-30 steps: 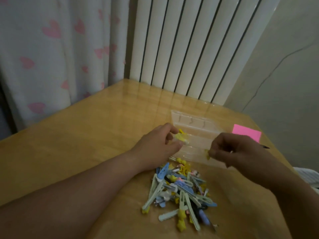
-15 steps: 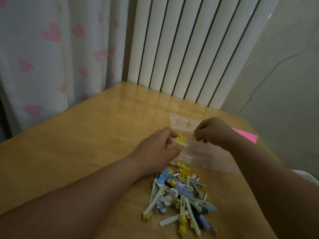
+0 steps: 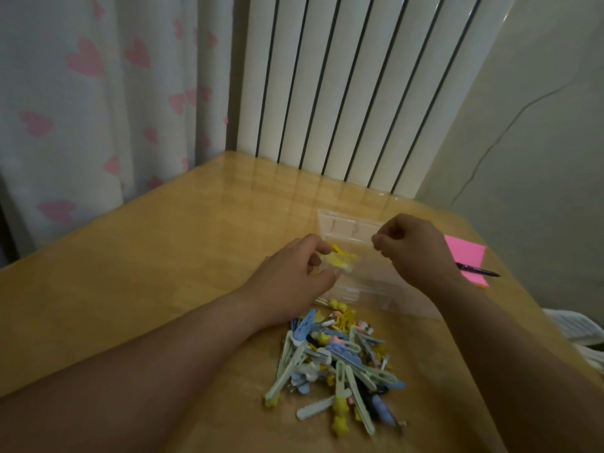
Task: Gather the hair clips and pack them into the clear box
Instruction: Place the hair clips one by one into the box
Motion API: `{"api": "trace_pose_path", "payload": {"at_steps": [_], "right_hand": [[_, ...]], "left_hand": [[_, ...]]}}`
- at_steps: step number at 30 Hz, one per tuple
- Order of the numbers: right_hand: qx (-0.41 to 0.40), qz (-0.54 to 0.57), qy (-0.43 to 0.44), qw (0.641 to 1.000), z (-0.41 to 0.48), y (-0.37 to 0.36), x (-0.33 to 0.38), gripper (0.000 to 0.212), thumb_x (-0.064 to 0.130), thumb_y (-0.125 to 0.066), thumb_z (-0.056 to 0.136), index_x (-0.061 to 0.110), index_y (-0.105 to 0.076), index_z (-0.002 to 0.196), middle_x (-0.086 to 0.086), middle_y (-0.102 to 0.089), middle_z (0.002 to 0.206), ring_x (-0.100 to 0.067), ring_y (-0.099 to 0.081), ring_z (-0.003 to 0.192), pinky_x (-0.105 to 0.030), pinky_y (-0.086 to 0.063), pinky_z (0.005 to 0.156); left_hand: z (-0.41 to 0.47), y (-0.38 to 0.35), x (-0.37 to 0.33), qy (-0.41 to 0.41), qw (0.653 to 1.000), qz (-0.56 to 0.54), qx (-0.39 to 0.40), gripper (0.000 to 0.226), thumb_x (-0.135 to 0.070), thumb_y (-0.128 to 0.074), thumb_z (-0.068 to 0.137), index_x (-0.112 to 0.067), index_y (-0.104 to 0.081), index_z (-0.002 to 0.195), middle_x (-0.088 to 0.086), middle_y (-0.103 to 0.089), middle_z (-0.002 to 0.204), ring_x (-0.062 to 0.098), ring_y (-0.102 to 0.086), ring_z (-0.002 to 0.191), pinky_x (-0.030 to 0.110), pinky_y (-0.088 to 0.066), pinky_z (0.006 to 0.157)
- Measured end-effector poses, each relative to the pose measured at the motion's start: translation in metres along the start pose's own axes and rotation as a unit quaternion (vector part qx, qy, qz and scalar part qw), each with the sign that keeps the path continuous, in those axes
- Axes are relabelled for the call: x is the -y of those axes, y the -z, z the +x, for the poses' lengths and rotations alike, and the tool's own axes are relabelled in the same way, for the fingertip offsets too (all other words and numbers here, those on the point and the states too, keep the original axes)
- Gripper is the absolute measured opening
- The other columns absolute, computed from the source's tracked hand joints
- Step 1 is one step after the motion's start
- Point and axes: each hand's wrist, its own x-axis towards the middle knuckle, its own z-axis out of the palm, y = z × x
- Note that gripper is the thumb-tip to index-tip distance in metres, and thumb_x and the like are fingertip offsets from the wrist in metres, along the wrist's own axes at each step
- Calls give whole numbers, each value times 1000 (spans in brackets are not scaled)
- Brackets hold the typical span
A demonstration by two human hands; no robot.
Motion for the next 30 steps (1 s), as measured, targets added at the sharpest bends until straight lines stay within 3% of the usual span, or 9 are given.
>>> {"api": "trace_pose_path", "payload": {"at_steps": [3,8,11,14,17,20,23,30], "right_hand": [[-23,42,30,998,-23,14,2,7,27,-74,96,22,-71,92,12,-70,87,-3,-63,81,-22,-44,64],[-8,79,99,992,-56,32,2,6,27,-75,95,30,-71,92,13,-70,84,-1,-63,81,-11,-47,64],[129,53,138,981,-67,46,6,5,30,-76,93,34,-73,92,12,-73,85,-4,-67,81,-23,-56,72],[323,6,136,937,-71,58,13,7,31,-76,94,36,-75,100,18,-74,94,2,-69,86,-16,-54,72],[409,-46,134,901,-73,62,15,20,36,-77,92,40,-72,111,19,-72,103,1,-65,93,-16,-52,77],[417,-69,132,897,-75,55,14,22,38,-79,91,38,-71,111,16,-71,104,-2,-65,93,-29,-57,86],[398,-72,137,904,-75,50,13,11,37,-74,95,35,-73,106,14,-72,99,-3,-66,90,-36,-59,87],[366,-71,127,919,-70,51,6,9,41,-72,96,35,-74,102,15,-73,95,-1,-68,87,-28,-57,81]], "left_hand": [[0,1,-1,-1,1000,-7,-3,40,-52,-62,101,-32,-55,134,-11,-56,114,10,-58,105,44,-55,96],[-2,1,-4,-2,1000,-9,-10,36,-47,-63,102,-30,-57,133,-7,-60,112,12,-61,103,41,-56,94],[-2,1,-5,4,1000,-11,-13,34,-46,-64,101,-30,-58,131,-5,-61,112,14,-62,103,40,-57,93],[-2,1,-5,6,1000,-14,-17,32,-46,-65,101,-31,-58,129,-5,-62,112,14,-62,103,39,-57,92],[-1,1,-5,7,1000,-18,-19,32,-45,-65,100,-30,-59,128,-4,-62,111,14,-62,104,37,-55,91],[-2,1,-5,7,1000,-20,-19,31,-44,-65,101,-30,-59,128,-4,-62,110,15,-61,104,35,-54,89],[-2,1,-4,7,1000,-19,-18,31,-44,-64,101,-31,-59,128,-6,-62,110,13,-61,103,32,-53,88],[-1,1,0,4,1000,-24,-13,33,-48,-64,101,-33,-58,129,-6,-61,112,12,-61,103,35,-55,90]]}}
